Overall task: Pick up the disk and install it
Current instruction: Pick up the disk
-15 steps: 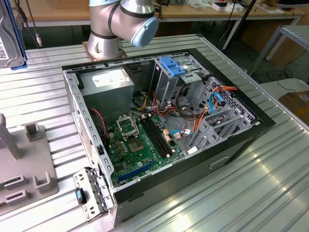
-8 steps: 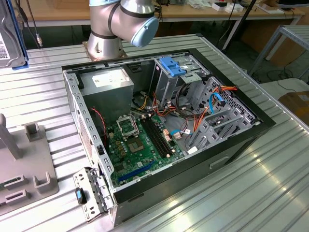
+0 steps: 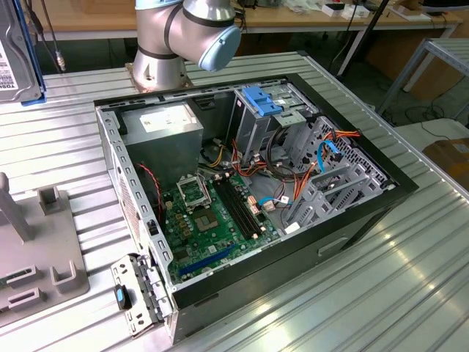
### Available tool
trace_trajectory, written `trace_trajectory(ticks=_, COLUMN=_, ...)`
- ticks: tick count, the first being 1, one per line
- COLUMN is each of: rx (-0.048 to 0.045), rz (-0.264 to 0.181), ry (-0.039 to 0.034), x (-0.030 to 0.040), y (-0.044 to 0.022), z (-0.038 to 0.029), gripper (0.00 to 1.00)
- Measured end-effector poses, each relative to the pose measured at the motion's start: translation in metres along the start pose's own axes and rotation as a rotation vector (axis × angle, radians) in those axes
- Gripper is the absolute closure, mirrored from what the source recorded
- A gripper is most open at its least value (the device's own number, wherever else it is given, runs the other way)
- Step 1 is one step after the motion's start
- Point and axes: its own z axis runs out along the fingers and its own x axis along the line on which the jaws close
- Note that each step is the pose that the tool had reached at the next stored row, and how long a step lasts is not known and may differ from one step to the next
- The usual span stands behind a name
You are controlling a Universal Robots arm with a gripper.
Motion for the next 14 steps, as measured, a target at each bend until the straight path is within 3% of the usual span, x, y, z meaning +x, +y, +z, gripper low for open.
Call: trace_trajectory(ticks=14, rx=0.0000, rz=0.000, ry=0.0000, x=-0.0001, y=-0.0032, z=0.0001, gripper=0.63)
